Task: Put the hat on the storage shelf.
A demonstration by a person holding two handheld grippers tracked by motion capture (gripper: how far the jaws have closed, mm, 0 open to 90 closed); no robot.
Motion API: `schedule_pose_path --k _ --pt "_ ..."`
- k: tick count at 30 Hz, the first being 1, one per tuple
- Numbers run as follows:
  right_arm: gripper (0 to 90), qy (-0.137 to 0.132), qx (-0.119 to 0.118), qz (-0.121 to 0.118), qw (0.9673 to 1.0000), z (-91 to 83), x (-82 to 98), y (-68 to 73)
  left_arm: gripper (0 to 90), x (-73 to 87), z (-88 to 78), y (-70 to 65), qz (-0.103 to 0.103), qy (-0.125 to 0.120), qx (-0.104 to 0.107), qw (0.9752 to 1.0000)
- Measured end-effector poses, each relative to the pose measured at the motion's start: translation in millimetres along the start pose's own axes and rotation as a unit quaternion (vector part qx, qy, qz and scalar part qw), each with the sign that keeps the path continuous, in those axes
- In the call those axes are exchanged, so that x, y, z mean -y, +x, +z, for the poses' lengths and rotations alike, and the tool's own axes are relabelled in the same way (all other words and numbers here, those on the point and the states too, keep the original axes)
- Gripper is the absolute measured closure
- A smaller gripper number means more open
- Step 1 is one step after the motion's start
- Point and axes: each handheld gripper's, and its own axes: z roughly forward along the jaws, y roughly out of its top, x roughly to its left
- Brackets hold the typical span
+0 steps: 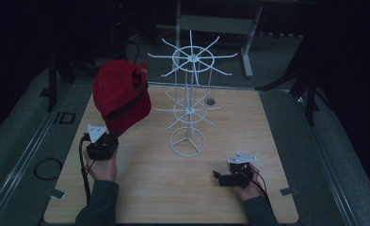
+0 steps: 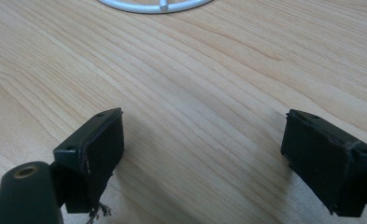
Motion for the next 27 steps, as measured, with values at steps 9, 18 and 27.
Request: schedule_pose_path --k 9,18,27 --pt "13.1 0.000 0.000 0.002 1.0000 -0.1 0.0 0.2 86.5 -12.5 -3.8 -1.9 0.002 -0.007 0.006 1.0000" --pt "13.1 0.000 0.000 0.002 1.0000 0.0 0.0 0.2 86.5 -21.9 -8.4 -4.2 -0.004 -0.015 0.013 0.9998" --pt "13.1 0.000 0.000 0.001 1.0000 0.0 -0.1 0.1 86.4 -30.1 -14.2 -6.9 -0.001 -0.020 0.018 0.9996"
